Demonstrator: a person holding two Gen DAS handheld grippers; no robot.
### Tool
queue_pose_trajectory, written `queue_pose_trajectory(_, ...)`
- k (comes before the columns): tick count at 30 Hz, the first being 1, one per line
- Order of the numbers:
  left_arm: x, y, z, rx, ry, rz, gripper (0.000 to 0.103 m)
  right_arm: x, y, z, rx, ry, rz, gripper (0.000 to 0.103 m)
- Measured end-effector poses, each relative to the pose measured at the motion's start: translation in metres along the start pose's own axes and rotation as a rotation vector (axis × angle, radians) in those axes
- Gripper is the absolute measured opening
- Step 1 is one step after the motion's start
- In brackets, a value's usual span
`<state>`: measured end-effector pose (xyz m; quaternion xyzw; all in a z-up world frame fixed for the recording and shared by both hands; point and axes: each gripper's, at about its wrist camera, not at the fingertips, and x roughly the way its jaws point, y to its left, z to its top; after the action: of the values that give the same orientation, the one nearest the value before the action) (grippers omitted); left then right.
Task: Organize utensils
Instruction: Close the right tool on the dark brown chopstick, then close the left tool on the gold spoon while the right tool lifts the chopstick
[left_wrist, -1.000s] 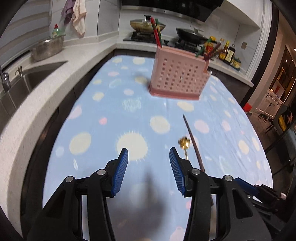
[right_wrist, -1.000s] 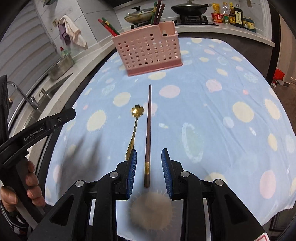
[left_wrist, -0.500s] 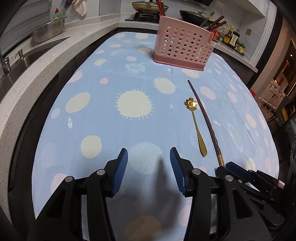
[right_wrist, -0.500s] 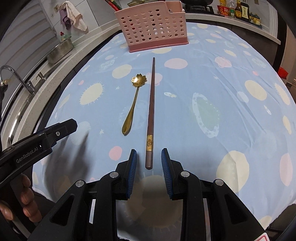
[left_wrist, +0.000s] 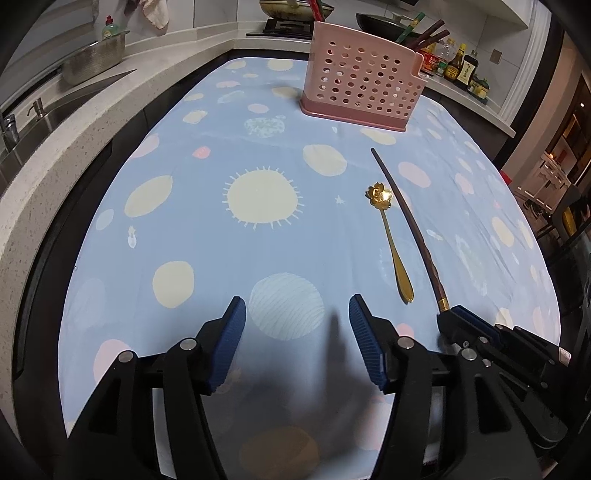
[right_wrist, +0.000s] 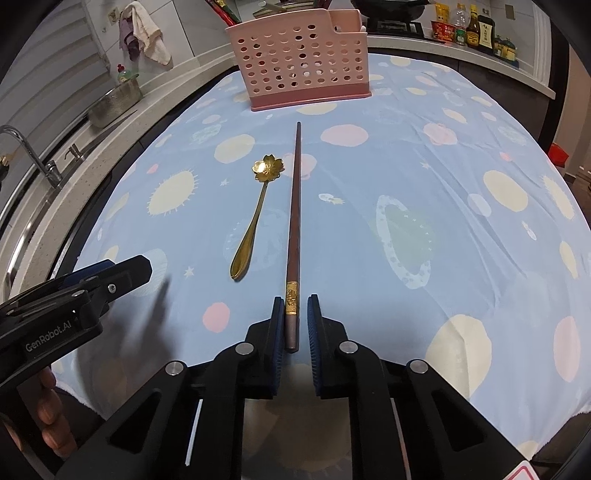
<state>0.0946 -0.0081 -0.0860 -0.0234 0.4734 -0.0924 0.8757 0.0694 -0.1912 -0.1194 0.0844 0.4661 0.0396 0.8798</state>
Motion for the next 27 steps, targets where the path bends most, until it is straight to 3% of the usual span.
queue_pose_trajectory(18, 0.018, -0.054, 0.004, 0.11, -0.008, -0.102, 0.061, -0.015, -0.033, -0.012, 0.119, -0.013, -0.001, 0.007)
queue_pose_trajectory(23, 0.029, -0.065, 0.007, 0.137, -0.003, -0.108, 0.053, -0.014, -0.035, -0.012, 0.131, -0.013, 0.009, 0.007)
queue_pose_trajectory(27, 0.036, -0.065, 0.006, 0.127, 0.004, -0.103, 0.041, -0.014, -0.036, -0.012, 0.134, -0.014, 0.017, 0.007)
